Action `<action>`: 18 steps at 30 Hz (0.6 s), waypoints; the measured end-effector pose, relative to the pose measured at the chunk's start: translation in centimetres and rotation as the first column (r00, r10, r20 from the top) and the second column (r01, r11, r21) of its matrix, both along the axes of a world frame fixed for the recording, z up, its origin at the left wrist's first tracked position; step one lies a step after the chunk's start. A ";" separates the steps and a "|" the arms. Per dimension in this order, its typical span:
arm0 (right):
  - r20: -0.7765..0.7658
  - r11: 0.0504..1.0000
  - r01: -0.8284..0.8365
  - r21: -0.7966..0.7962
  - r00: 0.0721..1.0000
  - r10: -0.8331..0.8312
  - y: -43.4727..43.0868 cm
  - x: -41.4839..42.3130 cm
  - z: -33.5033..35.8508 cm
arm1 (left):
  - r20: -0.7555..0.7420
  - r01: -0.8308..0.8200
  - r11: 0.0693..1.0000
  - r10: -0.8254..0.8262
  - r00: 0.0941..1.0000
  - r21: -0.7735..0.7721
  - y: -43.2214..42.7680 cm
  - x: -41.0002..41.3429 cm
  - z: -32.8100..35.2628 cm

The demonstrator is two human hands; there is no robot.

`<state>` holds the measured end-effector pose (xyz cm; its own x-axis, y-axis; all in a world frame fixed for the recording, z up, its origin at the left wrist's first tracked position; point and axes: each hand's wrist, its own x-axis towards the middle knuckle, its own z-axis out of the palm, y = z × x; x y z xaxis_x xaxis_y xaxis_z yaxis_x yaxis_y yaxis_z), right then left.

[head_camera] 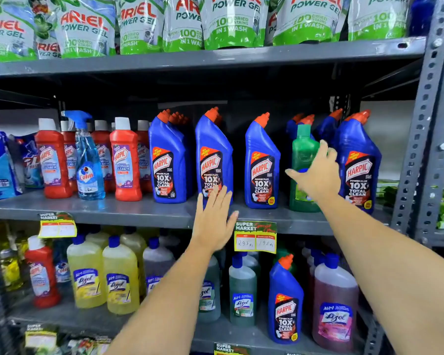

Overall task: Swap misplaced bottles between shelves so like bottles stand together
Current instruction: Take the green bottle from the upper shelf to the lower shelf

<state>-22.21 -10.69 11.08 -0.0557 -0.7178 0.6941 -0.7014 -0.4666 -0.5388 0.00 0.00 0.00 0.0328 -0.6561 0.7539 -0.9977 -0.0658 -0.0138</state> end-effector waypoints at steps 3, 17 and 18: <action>0.125 0.993 -0.039 0.110 0.992 0.025 -0.4 0.0 -0.3 | -0.075 -0.001 0.999 0.003 0.997 0.032 0.2 0.0 -1.0; 0.254 0.986 -0.030 0.167 0.967 -0.014 -1.9 -0.2 -4.3 | -0.136 0.100 0.992 -0.111 0.985 -0.080 0.3 -0.1 -2.8; 0.264 0.990 -0.045 0.133 0.964 0.008 -1.7 -0.4 -4.1 | -0.133 0.096 0.991 -0.109 0.985 -0.098 0.2 0.0 -2.5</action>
<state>-22.61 -12.41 6.99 -0.2023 -0.8083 0.5529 -0.5151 -0.3923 -0.7621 0.02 0.17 -2.45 0.0763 -0.5905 0.8035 -0.9912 0.0421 0.1251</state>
